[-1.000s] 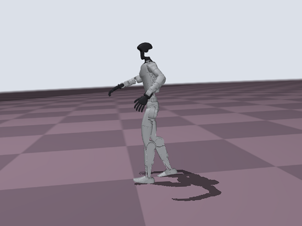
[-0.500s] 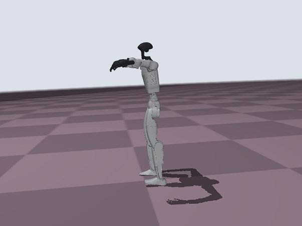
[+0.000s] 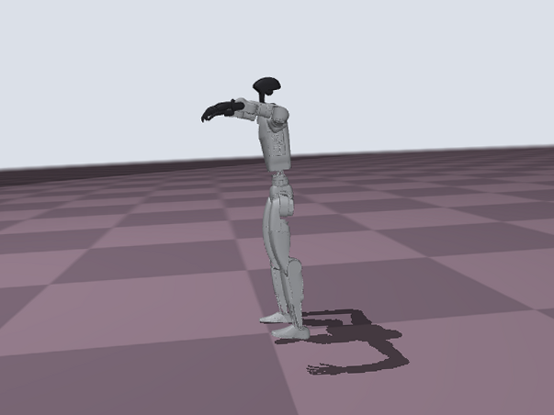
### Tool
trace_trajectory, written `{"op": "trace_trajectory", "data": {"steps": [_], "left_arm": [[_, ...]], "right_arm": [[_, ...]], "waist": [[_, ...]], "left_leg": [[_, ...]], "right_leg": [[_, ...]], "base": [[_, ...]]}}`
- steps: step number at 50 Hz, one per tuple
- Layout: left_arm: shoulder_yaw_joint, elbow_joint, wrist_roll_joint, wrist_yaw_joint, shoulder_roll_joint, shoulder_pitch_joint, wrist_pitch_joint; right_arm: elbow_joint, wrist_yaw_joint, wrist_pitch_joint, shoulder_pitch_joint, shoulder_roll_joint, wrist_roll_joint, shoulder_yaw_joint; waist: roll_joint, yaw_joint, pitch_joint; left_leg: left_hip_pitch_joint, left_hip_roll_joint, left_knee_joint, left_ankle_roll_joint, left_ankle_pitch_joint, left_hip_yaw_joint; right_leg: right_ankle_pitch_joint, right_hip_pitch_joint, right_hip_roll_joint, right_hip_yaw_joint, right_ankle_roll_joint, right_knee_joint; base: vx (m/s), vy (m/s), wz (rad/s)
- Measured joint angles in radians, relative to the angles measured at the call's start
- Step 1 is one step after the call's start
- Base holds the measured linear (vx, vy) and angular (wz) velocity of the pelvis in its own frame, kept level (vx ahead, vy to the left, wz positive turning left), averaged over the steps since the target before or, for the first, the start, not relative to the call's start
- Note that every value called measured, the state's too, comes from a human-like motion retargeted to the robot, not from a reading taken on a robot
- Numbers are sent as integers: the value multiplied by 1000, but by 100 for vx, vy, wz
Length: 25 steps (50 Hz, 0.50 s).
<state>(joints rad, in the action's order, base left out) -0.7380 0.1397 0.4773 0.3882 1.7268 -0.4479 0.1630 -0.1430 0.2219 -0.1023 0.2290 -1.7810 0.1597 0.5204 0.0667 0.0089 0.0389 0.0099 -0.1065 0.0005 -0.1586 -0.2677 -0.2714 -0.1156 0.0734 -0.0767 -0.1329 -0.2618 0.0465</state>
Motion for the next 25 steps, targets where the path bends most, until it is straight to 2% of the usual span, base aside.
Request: {"op": "trace_trajectory", "data": {"steps": [25], "left_arm": [[-237,11,0,-17,-12,-219,2]], "right_arm": [[-16,-18,1,158,-30,6,196]], "waist": [[10,-3,-24]], "left_leg": [[11,31,17,17,-26,0]], "right_leg": [[-13,-23,-36,0,0,-4]], "base": [[1,1,0]]}}
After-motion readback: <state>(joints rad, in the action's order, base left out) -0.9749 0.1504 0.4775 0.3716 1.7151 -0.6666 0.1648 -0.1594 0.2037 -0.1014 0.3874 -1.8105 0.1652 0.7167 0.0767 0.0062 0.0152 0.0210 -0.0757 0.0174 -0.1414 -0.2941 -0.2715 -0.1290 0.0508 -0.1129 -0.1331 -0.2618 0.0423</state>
